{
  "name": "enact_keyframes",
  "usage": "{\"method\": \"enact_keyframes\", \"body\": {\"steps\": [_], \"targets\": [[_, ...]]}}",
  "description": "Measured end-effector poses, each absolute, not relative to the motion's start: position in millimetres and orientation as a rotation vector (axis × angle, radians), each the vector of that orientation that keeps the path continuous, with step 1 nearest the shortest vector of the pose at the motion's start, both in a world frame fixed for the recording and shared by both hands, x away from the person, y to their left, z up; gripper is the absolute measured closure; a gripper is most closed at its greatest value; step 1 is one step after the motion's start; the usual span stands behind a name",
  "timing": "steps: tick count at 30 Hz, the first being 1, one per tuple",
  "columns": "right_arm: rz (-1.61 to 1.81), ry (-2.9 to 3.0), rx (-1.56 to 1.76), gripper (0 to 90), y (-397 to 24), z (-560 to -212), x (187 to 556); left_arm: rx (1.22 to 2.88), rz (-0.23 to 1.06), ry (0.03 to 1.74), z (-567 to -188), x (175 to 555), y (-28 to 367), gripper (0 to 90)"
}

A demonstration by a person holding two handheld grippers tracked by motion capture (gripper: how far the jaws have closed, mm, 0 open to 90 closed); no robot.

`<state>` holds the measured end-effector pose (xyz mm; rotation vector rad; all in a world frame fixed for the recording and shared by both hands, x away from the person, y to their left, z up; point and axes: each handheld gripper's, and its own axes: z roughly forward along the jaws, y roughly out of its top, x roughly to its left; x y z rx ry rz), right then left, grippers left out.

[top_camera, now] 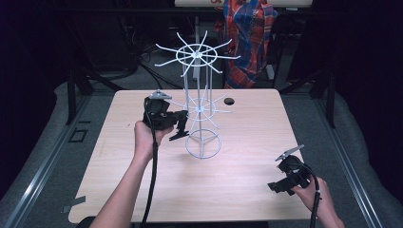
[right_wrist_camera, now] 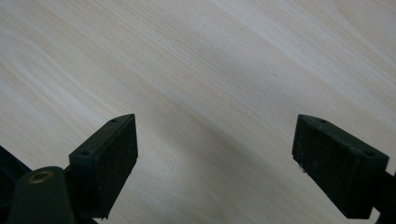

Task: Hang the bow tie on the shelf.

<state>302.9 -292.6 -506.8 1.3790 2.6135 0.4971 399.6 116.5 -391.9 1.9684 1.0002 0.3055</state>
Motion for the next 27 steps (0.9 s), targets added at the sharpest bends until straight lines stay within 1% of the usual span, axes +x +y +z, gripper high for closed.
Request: {"method": "enact_keyframes", "body": {"steps": [1,2,9,17,21,27], "targets": [[0.538,2.587,1.401,14.0,-292,-509,302,1.988,0.319,0.999,-392,399,117,89.7],[0.494,2.616,1.378,14.0,-293,-507,303,1.993,0.322,0.996,-393,399,117,89.6],[0.493,2.616,1.381,14.0,-292,-507,303,2.019,0.343,1.008,-395,397,118,89.1],[0.491,2.622,1.376,14.0,-293,-507,303,2.043,0.351,0.995,-398,393,117,84.7],[0.508,2.607,1.391,14.0,-292,-508,302,2.051,0.353,0.989,-399,391,119,80.0],[0.493,2.625,1.381,14.0,-293,-507,303,2.003,0.348,0.963,-398,382,129,73.6]]}}
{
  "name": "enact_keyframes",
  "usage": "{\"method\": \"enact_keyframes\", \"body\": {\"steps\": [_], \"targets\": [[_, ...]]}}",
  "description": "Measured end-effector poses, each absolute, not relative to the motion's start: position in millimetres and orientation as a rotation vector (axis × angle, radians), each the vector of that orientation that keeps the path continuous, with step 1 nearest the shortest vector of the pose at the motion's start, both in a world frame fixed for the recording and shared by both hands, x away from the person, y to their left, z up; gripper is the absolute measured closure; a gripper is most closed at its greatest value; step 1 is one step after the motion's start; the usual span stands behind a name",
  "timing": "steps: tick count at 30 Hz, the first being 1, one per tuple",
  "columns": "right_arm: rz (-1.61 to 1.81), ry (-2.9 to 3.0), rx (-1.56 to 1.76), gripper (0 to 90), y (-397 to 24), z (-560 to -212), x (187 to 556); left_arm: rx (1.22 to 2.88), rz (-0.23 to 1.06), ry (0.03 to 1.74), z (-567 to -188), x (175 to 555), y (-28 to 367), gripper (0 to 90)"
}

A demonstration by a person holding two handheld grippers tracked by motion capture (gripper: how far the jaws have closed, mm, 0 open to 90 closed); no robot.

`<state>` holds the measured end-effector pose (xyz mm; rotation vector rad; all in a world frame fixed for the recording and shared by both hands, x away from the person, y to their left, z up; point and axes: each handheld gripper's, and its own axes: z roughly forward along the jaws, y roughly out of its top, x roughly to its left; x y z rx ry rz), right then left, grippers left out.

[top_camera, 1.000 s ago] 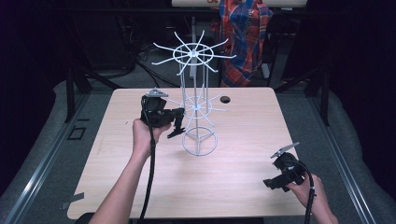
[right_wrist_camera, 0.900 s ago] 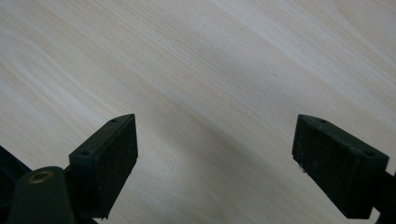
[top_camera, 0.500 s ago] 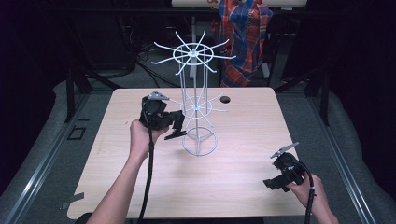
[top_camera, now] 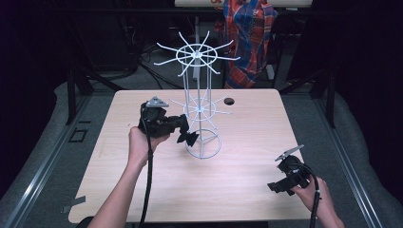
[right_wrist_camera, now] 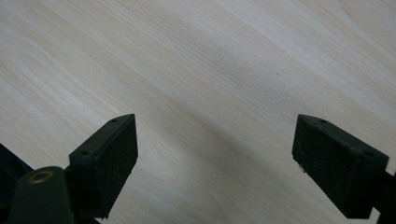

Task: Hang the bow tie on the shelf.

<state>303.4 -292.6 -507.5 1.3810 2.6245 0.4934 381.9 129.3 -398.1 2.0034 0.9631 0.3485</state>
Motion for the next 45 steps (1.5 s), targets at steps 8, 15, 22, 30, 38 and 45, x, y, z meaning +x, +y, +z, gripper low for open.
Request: {"method": "enact_keyframes", "body": {"steps": [8,15,22,30,38,45], "targets": [[0.493,2.611,1.384,14.0,-292,-507,302,1.999,0.355,0.958,-394,369,140,56.7],[0.509,2.604,1.395,14.0,-292,-508,302,2.004,0.36,0.997,-398,358,159,41.2],[0.49,2.621,1.384,14.0,-292,-507,303,2.023,0.377,1.039,-406,348,176,31.1],[0.467,2.632,1.372,13.9,-292,-508,304,2.027,0.379,1.101,-418,337,195,22.2],[0.474,2.628,1.38,13.9,-291,-509,303,2.039,0.342,1.161,-432,329,210,14.9],[0.462,2.638,1.368,13.9,-291,-508,304,2.041,0.306,1.23,-444,321,227,9.4]]}}
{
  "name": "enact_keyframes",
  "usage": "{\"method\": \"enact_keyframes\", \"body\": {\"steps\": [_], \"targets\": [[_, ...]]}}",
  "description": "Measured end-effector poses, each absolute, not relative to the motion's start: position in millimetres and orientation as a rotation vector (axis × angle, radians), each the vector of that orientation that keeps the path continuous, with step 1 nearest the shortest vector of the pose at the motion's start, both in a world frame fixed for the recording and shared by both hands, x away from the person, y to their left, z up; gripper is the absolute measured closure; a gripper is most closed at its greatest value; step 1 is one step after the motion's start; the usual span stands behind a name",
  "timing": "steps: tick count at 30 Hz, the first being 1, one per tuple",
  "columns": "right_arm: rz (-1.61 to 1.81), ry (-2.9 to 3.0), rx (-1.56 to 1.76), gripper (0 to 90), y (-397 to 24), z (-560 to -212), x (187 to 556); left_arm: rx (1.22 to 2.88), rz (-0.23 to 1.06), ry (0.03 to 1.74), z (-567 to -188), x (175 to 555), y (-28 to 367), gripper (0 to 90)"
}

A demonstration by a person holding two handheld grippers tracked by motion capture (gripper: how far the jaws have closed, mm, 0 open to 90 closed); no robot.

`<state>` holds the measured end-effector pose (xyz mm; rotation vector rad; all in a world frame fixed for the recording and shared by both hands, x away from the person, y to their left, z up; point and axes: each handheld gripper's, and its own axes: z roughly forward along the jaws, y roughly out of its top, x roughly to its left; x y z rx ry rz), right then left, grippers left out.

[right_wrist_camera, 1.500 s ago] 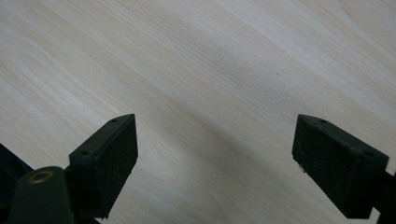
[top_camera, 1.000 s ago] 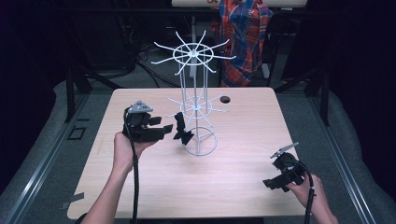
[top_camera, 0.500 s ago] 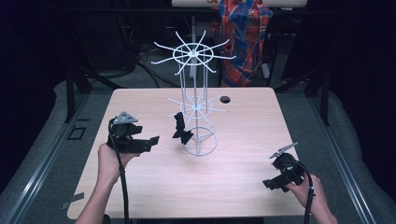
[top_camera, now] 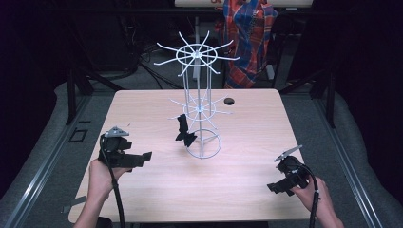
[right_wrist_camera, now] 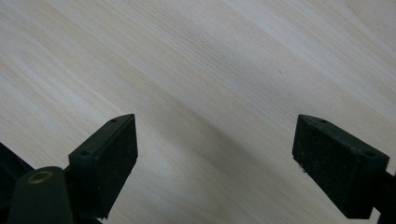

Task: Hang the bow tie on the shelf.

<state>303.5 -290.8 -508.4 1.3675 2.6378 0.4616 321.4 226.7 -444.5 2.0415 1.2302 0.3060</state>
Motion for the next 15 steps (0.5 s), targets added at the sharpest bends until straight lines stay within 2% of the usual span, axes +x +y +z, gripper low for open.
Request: {"method": "enact_keyframes", "body": {"steps": [4,13,15], "targets": [[0.462,2.641,1.371,13.8,-291,-509,304,2.042,0.284,1.304,-455,319,236,0.0],[0.453,2.643,1.359,13.7,-289,-510,304,2.032,0.308,1.43,-481,313,249,0.0],[0.471,2.645,1.367,13.8,-289,-510,304,2.043,0.279,1.466,-494,314,252,0.0]]}}
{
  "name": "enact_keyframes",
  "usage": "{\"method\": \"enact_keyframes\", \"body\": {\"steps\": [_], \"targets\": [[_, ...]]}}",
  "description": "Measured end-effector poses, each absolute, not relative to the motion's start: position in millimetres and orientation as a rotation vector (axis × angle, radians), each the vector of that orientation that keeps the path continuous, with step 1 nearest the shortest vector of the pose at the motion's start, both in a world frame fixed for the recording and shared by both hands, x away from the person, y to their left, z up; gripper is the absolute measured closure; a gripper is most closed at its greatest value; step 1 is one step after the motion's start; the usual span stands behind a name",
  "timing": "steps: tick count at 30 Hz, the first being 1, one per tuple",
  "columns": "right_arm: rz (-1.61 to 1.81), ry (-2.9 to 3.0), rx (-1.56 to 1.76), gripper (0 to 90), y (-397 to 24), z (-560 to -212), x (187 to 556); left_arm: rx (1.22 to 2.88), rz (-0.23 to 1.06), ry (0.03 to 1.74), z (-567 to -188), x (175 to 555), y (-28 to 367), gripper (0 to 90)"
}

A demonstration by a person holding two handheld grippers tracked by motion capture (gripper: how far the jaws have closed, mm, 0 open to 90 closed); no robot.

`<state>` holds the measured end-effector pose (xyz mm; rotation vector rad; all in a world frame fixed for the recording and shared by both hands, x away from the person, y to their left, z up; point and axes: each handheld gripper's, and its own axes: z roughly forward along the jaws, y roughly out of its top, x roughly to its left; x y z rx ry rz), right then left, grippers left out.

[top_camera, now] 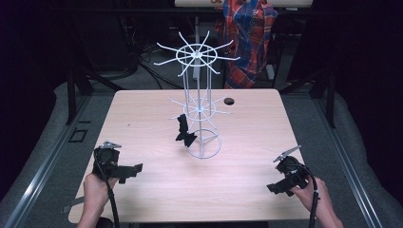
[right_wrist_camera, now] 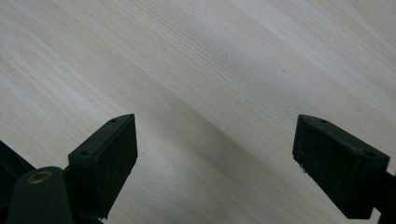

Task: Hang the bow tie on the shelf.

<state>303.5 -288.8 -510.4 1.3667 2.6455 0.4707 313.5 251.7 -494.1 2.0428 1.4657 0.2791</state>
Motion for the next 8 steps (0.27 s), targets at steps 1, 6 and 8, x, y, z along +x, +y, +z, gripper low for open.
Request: {"method": "enact_keyframes", "body": {"steps": [1,6,8], "targets": [[0.471,2.64,1.37,13.7,-289,-511,304,2.046,0.257,1.482,-498,314,252,0.0],[0.444,2.658,1.344,13.5,-287,-511,304,2.031,0.202,1.5,-507,318,260,0.0],[0.447,2.654,1.343,13.5,-287,-511,304,2.018,0.183,1.499,-507,319,263,0.0]]}}
